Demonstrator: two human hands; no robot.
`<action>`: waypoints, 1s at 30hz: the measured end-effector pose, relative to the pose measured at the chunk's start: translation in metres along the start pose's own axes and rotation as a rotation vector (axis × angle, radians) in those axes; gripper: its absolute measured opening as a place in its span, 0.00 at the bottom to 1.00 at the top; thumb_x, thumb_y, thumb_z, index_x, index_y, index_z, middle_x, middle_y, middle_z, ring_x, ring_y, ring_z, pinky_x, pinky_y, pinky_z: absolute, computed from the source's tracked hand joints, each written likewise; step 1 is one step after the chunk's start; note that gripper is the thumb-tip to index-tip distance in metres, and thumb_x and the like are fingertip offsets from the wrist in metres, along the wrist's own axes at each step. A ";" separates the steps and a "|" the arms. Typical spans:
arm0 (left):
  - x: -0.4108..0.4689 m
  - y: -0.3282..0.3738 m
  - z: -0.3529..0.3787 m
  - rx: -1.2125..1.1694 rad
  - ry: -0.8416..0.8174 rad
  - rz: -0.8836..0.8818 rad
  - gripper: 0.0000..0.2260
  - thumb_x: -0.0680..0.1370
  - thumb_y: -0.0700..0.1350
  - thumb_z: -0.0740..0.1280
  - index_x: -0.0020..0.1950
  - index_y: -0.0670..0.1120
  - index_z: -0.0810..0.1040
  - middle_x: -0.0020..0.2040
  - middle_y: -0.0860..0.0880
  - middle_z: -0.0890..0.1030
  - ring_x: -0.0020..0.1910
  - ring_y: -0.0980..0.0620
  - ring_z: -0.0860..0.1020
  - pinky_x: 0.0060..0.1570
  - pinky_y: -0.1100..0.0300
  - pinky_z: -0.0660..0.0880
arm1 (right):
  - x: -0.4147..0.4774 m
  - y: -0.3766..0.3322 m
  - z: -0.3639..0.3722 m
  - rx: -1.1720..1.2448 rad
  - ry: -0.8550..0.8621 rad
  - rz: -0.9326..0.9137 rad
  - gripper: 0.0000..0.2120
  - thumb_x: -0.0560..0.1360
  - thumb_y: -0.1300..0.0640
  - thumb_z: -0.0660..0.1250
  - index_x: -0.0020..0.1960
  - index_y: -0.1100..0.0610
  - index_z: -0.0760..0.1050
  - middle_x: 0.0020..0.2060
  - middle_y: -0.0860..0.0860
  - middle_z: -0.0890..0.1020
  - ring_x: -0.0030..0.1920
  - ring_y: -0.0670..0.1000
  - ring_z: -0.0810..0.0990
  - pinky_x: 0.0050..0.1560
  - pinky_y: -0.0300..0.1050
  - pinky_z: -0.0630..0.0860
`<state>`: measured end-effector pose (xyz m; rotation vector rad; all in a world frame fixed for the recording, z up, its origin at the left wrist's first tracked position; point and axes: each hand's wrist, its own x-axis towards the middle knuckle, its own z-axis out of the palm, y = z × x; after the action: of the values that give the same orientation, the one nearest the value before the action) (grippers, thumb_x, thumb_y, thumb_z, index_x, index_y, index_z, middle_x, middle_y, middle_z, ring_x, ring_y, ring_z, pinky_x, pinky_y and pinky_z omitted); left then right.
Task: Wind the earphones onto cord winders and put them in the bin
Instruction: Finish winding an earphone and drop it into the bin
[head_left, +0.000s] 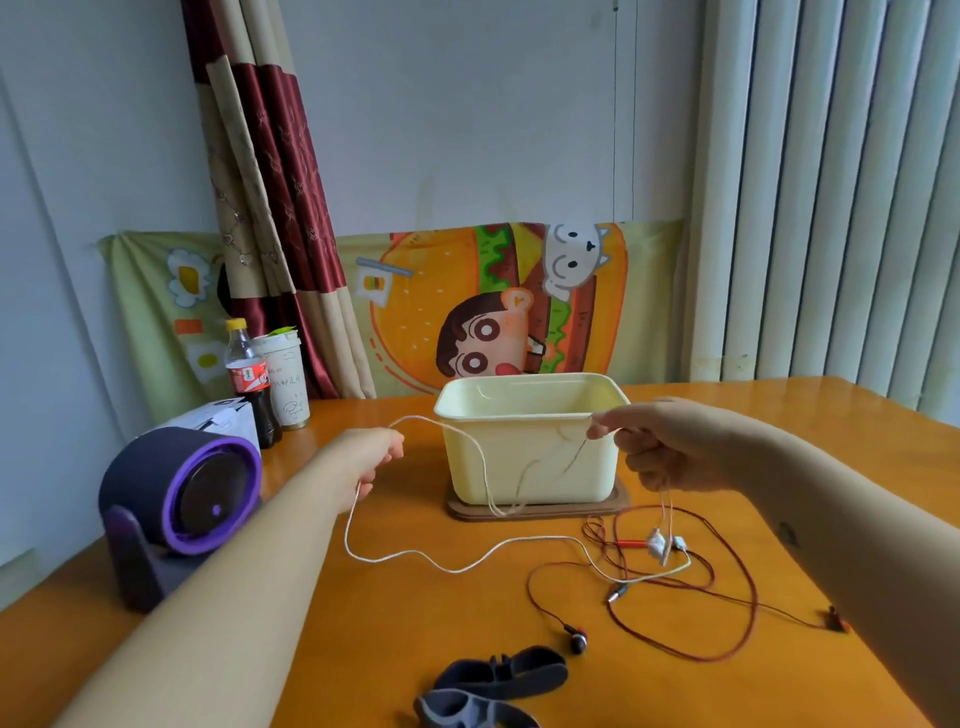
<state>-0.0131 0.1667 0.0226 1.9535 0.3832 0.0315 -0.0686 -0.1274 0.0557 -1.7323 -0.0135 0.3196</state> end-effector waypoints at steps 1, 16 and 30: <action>0.000 0.000 0.002 0.043 -0.015 0.001 0.17 0.76 0.38 0.64 0.64 0.45 0.77 0.62 0.44 0.75 0.51 0.48 0.74 0.50 0.55 0.72 | 0.001 0.000 0.005 0.027 -0.038 -0.007 0.06 0.77 0.58 0.64 0.44 0.59 0.73 0.25 0.48 0.62 0.24 0.45 0.58 0.26 0.38 0.59; -0.080 -0.016 0.037 1.148 -0.794 0.465 0.07 0.78 0.55 0.67 0.53 0.55 0.78 0.51 0.55 0.81 0.49 0.58 0.79 0.55 0.55 0.77 | -0.001 0.011 0.046 0.353 -0.113 -0.092 0.09 0.77 0.57 0.62 0.55 0.57 0.76 0.24 0.46 0.60 0.24 0.43 0.55 0.26 0.36 0.57; -0.088 -0.021 0.061 1.134 -0.907 0.380 0.20 0.76 0.49 0.72 0.66 0.47 0.74 0.61 0.49 0.80 0.54 0.52 0.77 0.55 0.59 0.74 | -0.002 0.011 0.045 0.301 -0.001 -0.076 0.08 0.77 0.59 0.62 0.55 0.57 0.76 0.25 0.47 0.61 0.27 0.45 0.55 0.27 0.37 0.58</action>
<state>-0.0895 0.0950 -0.0080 2.8092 -0.7407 -0.9787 -0.0822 -0.0862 0.0382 -1.4294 -0.0303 0.2525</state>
